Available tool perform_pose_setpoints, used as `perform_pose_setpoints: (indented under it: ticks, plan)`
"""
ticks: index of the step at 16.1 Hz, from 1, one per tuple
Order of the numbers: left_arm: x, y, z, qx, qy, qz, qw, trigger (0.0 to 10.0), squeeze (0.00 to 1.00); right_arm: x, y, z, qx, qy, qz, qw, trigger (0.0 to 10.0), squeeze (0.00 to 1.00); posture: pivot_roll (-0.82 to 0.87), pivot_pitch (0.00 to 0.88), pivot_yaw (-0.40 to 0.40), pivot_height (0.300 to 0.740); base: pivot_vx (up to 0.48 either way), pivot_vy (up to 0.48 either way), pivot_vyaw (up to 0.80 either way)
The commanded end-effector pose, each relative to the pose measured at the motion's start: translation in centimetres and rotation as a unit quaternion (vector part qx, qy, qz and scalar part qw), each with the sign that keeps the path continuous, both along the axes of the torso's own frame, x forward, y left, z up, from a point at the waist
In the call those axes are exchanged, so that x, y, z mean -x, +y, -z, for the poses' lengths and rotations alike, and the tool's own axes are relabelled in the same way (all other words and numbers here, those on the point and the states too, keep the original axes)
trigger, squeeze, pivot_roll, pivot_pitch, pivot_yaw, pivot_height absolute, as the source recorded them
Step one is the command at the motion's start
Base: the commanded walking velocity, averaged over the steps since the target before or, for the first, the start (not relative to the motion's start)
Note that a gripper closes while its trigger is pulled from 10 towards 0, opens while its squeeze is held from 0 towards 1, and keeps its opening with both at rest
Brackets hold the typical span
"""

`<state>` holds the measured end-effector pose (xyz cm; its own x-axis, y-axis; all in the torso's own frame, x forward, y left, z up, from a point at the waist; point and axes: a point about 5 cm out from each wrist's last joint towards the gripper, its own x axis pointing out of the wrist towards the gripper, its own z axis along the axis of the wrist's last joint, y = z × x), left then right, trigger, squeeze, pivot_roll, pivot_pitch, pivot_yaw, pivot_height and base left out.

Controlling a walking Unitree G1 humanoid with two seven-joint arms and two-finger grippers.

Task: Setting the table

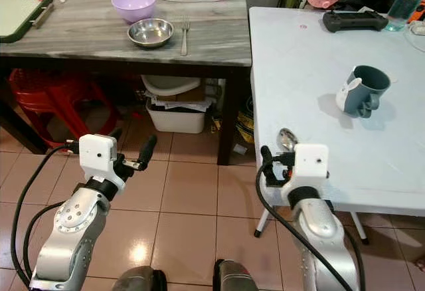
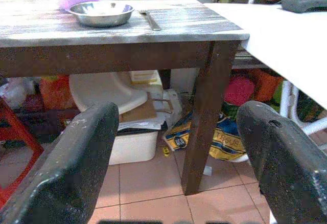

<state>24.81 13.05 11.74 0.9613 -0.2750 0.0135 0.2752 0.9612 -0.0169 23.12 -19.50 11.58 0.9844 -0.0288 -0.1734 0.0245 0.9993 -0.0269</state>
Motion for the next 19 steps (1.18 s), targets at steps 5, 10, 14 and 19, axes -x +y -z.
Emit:
perform_pose_setpoints:
  ticks: [5,10,14,19]
  plan:
    - [0.1,-0.1,-0.2,0.001,0.001,0.005,1.0,10.0,0.0,1.2,-0.8,0.9,0.009,0.023,0.0,1.0,10.0,0.0,0.0,0.099,0.012,0.74,0.0,0.0,0.0]
    - [0.3,0.1,-0.2,0.0,0.002,0.004,1.0,10.0,0.0,1.1,-1.3,1.4,0.019,0.034,0.01,0.999,7.4,0.0,0.01,0.108,0.017,0.74,0.0,0.0,0.0]
    - [0.5,0.3,-0.2,-0.005,0.005,0.002,1.0,10.0,0.0,0.9,-2.1,2.2,0.006,0.054,0.037,0.998,1.6,0.0,0.01,0.122,0.024,0.74,0.0,0.0,0.0]
    - [0.7,0.6,-0.3,-0.009,0.008,0.003,1.0,10.0,0.0,0.2,-3.0,2.8,0.02,0.085,0.043,0.995,0.0,0.0,0.02,0.136,0.033,0.74,0.0,0.0,0.0]
